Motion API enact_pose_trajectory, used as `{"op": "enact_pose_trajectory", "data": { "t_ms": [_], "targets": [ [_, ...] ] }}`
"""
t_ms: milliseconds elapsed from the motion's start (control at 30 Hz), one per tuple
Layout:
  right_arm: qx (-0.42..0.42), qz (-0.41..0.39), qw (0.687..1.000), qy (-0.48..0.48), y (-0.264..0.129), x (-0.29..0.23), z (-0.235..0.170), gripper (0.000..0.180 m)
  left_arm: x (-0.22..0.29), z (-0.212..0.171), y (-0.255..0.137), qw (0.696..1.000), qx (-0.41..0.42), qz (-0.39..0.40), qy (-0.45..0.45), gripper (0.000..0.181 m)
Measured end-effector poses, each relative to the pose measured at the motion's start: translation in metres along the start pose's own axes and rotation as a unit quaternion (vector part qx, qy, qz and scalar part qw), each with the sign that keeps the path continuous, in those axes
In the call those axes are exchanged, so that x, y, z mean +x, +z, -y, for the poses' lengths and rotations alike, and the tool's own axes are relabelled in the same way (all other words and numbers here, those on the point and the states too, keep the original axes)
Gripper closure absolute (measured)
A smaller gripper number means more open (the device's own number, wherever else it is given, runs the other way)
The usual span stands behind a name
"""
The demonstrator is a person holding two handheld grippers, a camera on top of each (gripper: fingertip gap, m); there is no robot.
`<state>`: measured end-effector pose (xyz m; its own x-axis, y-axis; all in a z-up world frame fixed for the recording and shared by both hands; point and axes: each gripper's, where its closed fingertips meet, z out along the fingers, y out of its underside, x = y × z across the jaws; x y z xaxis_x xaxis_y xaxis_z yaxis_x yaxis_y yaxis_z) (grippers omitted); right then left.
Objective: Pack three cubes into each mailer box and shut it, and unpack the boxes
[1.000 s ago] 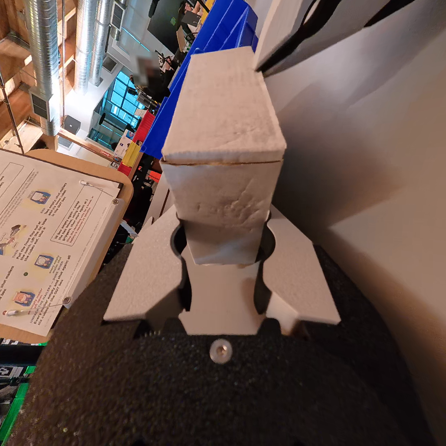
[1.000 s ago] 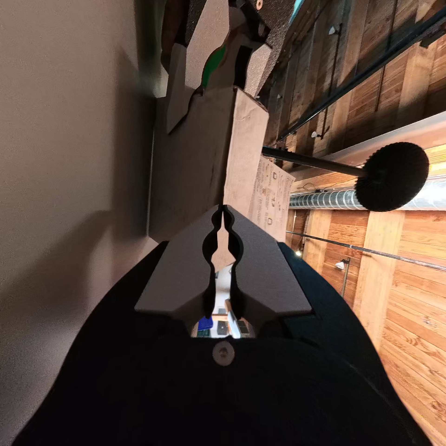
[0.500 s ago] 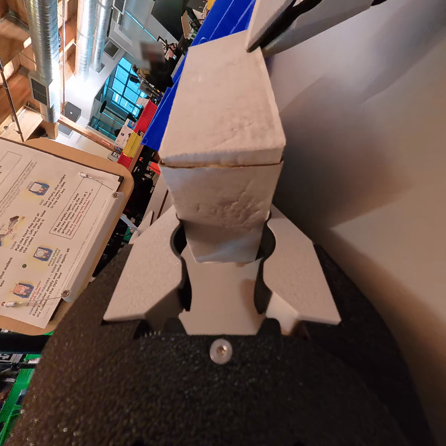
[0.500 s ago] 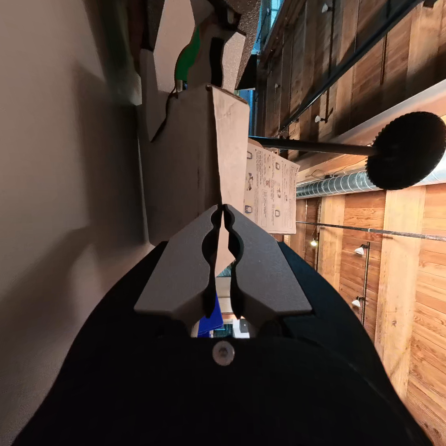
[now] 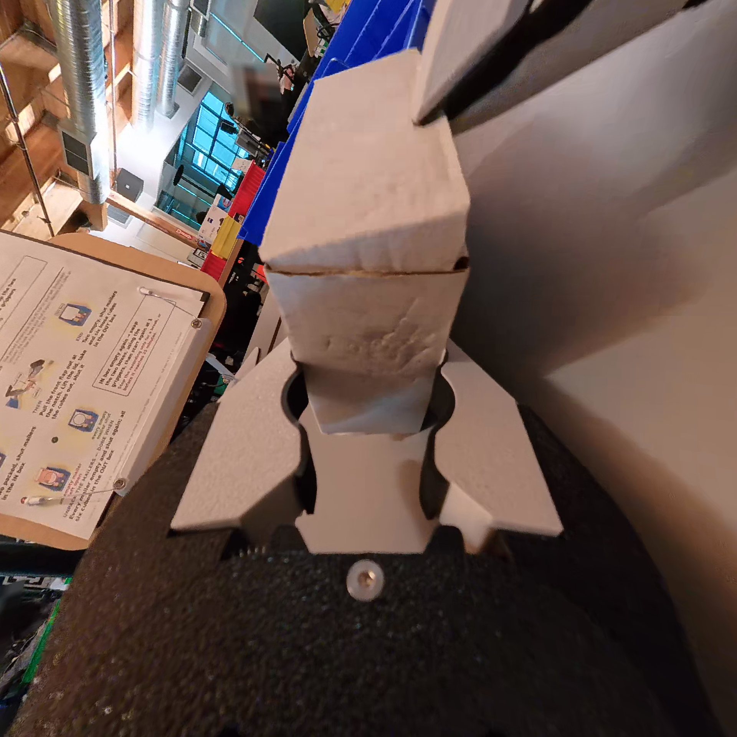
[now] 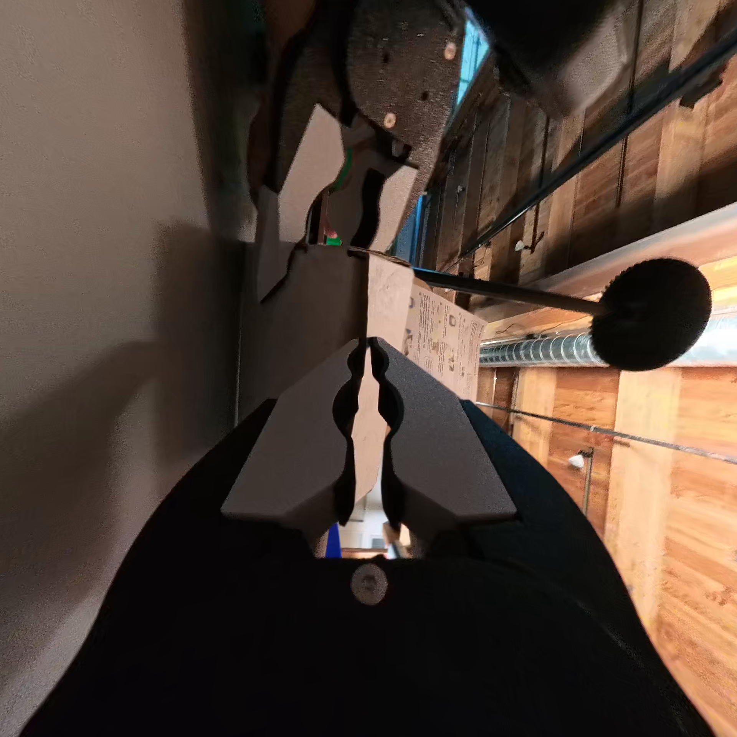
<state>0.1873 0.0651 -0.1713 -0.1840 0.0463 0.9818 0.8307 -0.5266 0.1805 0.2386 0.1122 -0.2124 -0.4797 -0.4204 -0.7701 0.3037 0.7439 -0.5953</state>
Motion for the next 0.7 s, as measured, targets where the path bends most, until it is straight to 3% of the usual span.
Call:
{"op": "enact_pose_trajectory", "data": {
  "t_ms": [33, 100, 200, 267, 300, 367, 400, 500, 700],
  "targets": [
    [-0.003, -0.003, 1.000, 0.013, -0.002, 0.005, 0.000, 0.180, 0.000, 0.000, 0.000, 1.000, -0.002, 0.001, -0.002, 0.121],
    [-0.012, -0.061, 0.997, 0.037, -0.008, 0.034, -0.005, 0.180, 0.001, 0.000, 0.001, 1.000, -0.004, 0.007, 0.018, 0.121],
    [-0.007, 0.008, 0.998, 0.061, -0.007, 0.031, -0.005, 0.179, 0.000, -0.001, 0.002, 1.000, -0.003, 0.007, 0.011, 0.121],
    [0.017, 0.022, 0.999, 0.014, -0.010, 0.020, -0.003, 0.180, 0.001, 0.000, 0.001, 1.000, 0.007, 0.006, 0.028, 0.122],
    [0.002, 0.006, 1.000, -0.023, -0.012, 0.019, -0.011, 0.175, 0.001, 0.000, 0.001, 0.999, 0.012, 0.005, 0.040, 0.122],
    [-0.049, -0.014, 0.996, -0.067, -0.017, 0.018, -0.037, 0.142, 0.003, 0.001, 0.000, 0.998, 0.020, 0.006, 0.062, 0.122],
    [-0.063, -0.005, 0.996, -0.059, -0.020, 0.013, -0.048, 0.145, 0.004, 0.001, -0.001, 0.997, 0.023, 0.007, 0.073, 0.122],
    [-0.079, 0.026, 0.996, -0.023, -0.029, 0.003, -0.067, 0.178, 0.005, 0.000, -0.003, 0.994, 0.029, 0.007, 0.100, 0.122],
    [-0.066, 0.107, 0.991, 0.042, -0.031, 0.007, -0.051, 0.180, 0.003, -0.004, -0.012, 0.992, 0.028, 0.021, 0.118, 0.116]
  ]
}}
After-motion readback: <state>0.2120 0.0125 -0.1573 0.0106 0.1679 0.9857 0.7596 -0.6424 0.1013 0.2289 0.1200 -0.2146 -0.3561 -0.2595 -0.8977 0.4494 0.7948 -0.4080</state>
